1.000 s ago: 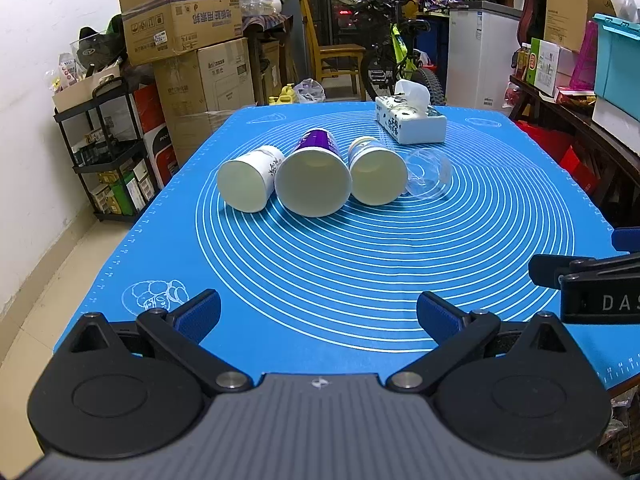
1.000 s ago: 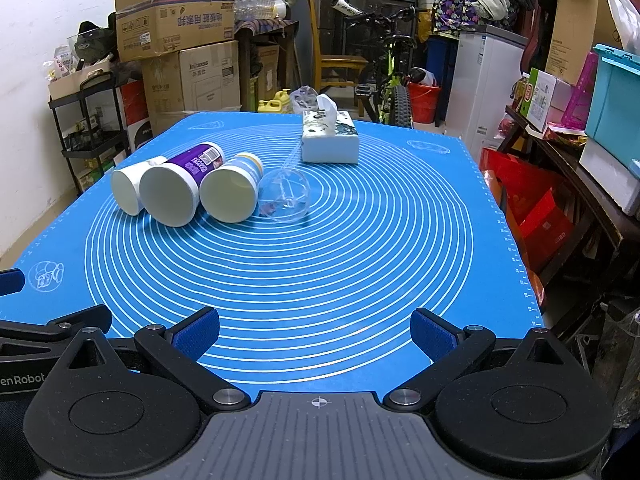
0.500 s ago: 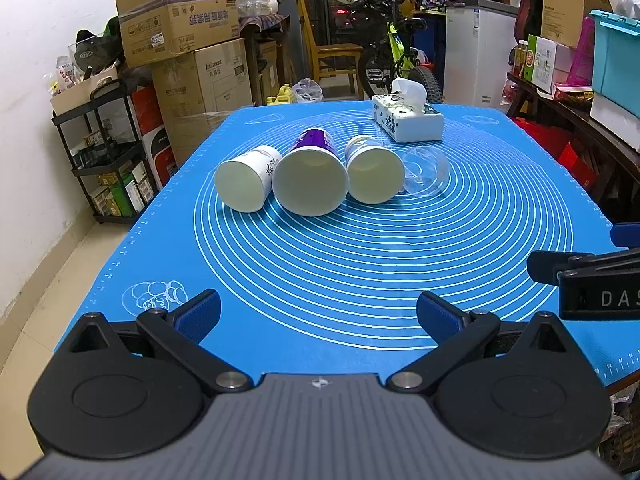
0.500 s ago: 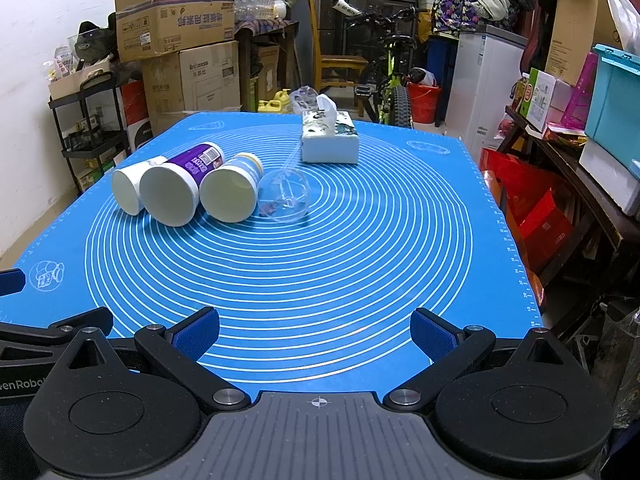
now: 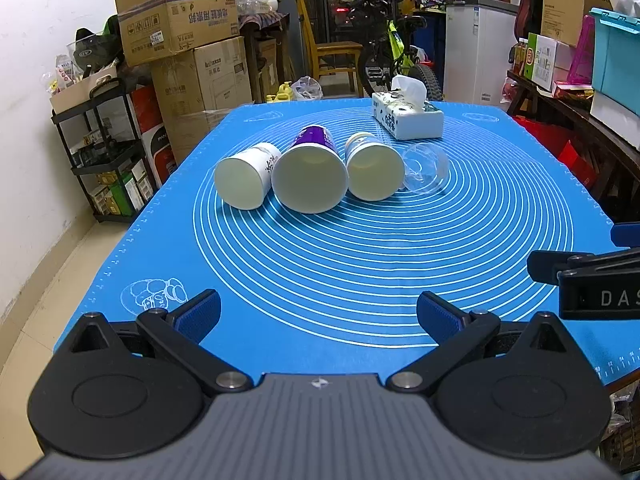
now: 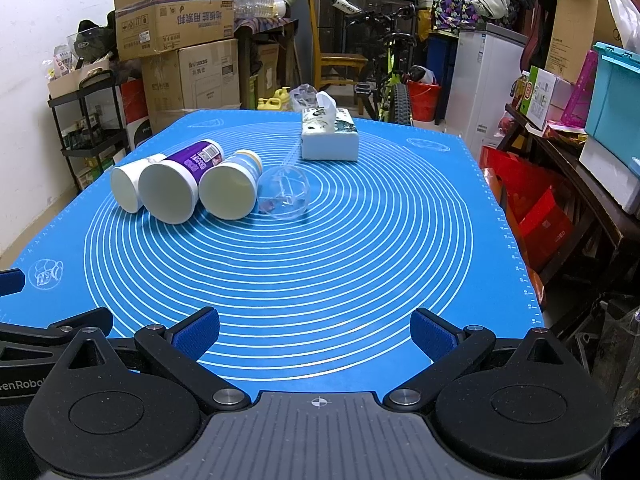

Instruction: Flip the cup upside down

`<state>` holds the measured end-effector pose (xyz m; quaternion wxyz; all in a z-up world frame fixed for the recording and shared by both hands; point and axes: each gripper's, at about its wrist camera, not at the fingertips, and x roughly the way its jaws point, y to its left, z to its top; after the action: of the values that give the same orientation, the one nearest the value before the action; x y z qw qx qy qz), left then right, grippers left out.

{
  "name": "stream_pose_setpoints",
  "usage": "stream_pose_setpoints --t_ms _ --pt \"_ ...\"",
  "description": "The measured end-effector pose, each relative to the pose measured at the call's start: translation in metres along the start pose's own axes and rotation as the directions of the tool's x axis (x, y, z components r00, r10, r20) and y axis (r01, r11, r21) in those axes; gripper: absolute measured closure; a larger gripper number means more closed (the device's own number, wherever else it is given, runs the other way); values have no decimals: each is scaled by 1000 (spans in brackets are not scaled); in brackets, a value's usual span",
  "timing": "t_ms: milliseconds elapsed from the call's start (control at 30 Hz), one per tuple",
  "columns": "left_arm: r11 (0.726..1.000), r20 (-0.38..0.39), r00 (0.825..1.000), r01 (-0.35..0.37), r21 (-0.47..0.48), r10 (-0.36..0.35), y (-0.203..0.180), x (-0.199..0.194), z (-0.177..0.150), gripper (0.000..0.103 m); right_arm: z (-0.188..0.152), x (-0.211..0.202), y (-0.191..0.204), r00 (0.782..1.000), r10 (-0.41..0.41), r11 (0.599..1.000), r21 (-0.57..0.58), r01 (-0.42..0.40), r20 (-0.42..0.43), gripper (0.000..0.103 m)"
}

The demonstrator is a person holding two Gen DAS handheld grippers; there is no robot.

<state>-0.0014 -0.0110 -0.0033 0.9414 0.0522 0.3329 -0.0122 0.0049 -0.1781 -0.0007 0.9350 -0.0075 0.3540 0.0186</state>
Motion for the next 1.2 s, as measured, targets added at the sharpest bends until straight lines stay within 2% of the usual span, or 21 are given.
stream_pose_setpoints --t_ms 967,1200 --pt "1000 -5 1000 -1 -3 1 -3 5 -6 0 0 5 -3 1000 2 1000 5 -2 5 2" --pt "1000 9 1000 -5 4 5 7 13 -4 0 9 5 -1 999 23 1000 0 -23 41 2"
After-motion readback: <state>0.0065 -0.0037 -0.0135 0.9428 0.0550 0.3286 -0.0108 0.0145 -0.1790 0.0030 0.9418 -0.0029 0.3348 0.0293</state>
